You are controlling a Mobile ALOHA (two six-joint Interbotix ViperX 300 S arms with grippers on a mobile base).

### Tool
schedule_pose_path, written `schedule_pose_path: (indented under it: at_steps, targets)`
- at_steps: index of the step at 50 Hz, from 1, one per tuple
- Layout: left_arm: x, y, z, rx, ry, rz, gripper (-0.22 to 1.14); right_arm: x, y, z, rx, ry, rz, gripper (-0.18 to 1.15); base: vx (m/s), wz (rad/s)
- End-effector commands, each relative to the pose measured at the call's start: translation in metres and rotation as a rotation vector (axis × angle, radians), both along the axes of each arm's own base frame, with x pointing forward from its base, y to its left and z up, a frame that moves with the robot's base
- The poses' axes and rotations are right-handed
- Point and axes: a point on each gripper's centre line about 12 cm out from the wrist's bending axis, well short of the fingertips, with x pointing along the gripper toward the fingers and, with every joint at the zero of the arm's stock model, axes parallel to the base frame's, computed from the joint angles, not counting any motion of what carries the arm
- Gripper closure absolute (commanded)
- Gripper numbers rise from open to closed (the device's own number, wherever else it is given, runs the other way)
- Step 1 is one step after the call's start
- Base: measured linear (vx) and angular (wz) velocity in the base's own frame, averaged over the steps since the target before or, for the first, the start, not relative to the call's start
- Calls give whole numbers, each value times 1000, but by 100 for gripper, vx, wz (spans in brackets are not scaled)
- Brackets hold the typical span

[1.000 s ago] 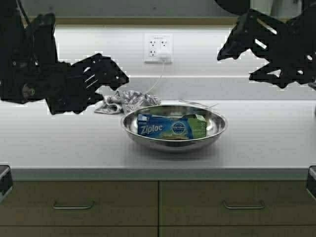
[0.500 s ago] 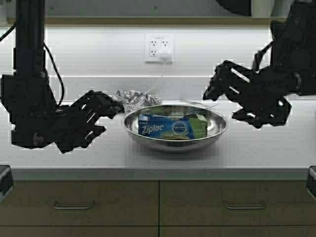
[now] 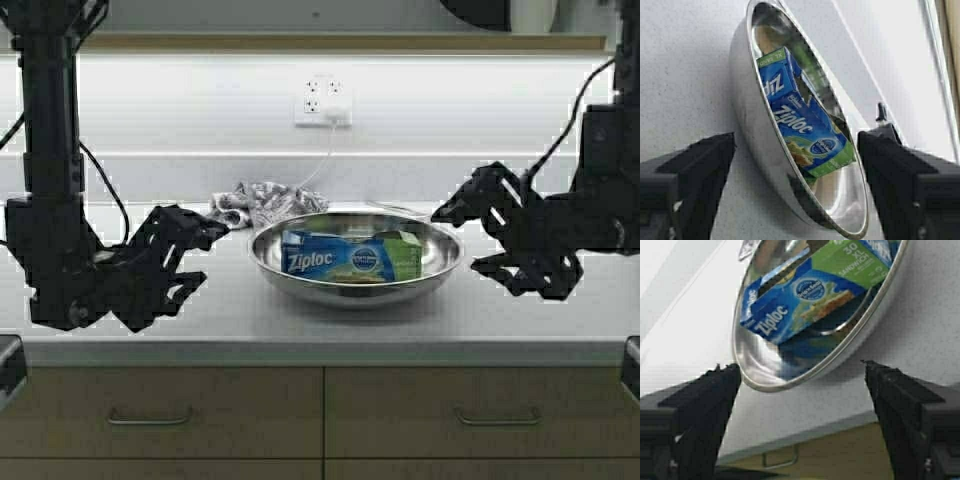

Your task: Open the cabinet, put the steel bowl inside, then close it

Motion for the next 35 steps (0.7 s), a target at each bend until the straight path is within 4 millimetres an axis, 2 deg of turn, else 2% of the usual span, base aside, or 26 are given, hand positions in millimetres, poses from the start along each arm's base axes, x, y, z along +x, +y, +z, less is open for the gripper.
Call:
schedule_pose_path:
  at_steps: [1,15,26,35]
  targets:
    - [4,-2,3,-10,-20,-4,-11,1,-15,-8,67,-40,-43,-7,2,3]
    - [3,0,4,-7,-19,-1,-11,-7,-19,-38,108,-22,-32,-7,4,1]
    - [5,-1,5,-14,-27,0,-11,1,-19,-47,122,-34,-39,-7,14,-3]
    - [10,-2,5,-23,-39,2,-11,20,-19,-55,142,-71,-50,-7,18,-6]
